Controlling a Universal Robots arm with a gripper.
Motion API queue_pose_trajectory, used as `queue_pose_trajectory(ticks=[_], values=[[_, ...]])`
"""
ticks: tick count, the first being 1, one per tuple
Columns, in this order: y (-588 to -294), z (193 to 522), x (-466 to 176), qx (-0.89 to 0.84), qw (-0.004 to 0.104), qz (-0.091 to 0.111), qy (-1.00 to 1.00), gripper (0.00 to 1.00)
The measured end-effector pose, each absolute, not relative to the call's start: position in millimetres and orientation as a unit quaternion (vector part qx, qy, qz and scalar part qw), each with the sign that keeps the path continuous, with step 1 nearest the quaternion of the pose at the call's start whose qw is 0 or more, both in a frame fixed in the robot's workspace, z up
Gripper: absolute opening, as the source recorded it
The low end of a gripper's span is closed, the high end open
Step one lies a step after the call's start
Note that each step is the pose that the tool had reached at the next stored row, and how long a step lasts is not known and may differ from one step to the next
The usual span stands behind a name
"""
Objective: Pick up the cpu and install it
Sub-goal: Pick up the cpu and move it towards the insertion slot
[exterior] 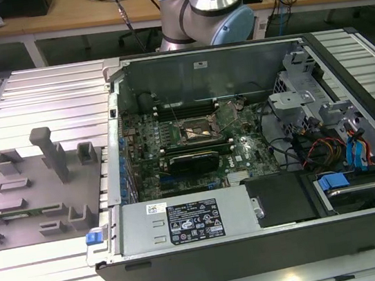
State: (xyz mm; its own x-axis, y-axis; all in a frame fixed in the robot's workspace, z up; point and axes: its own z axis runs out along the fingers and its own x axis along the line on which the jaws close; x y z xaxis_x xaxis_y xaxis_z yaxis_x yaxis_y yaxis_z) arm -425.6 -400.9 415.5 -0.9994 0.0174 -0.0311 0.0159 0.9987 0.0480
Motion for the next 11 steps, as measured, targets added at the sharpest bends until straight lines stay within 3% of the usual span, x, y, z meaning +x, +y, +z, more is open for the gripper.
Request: queue_pose_trajectory(ticks=[11], values=[[-401,416,-398,0.008,0.016,0.024,1.000,0.55]])
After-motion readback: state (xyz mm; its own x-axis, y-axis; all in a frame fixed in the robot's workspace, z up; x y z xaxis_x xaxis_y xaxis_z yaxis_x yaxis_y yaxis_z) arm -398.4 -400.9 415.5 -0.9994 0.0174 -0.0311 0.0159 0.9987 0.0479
